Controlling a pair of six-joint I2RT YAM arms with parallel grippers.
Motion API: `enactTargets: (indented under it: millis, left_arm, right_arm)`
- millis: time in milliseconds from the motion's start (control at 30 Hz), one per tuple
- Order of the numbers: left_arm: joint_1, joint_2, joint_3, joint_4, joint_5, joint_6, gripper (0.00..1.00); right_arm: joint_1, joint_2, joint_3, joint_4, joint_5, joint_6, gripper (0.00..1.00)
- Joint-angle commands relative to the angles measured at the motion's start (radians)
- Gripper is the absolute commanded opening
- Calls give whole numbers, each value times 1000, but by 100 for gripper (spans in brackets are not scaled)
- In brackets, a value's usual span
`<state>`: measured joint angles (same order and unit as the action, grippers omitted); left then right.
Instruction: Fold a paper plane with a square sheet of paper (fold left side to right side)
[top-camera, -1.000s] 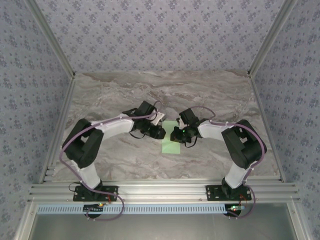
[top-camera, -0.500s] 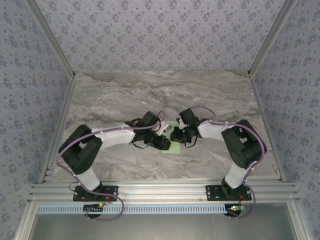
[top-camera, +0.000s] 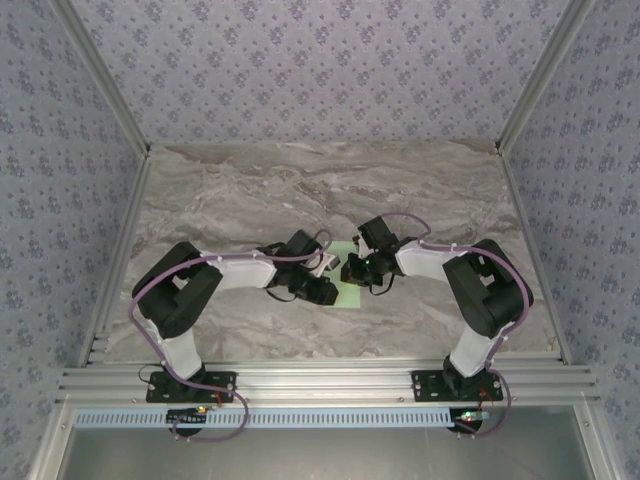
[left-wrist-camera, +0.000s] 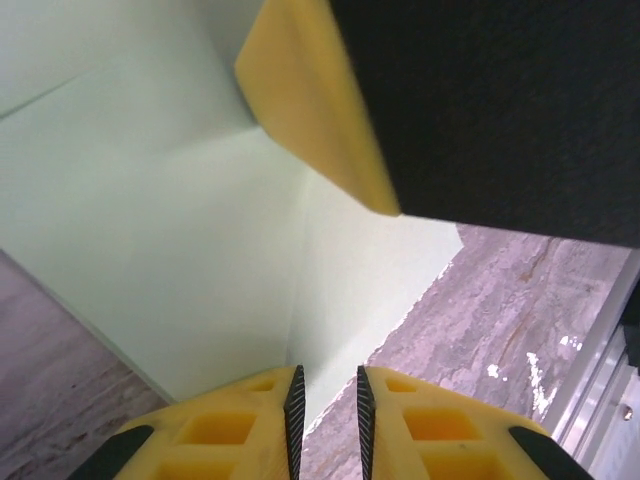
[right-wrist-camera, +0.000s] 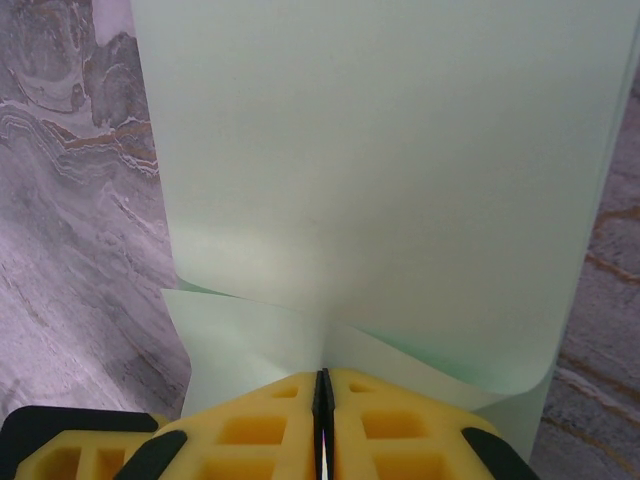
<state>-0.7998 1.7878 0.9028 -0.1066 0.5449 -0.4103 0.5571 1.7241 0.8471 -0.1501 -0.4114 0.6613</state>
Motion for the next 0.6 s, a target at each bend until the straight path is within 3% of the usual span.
enactTargets:
  millis: [0, 567]
  left_arm:
    - [-2, 7, -29, 5, -16, -5, 23]
    - [-1, -101, -189, 36, -32, -58, 12]
  right_arm:
    - [6, 35, -14, -91, 54, -21, 13]
    - [5, 35, -17, -98, 60, -24, 13]
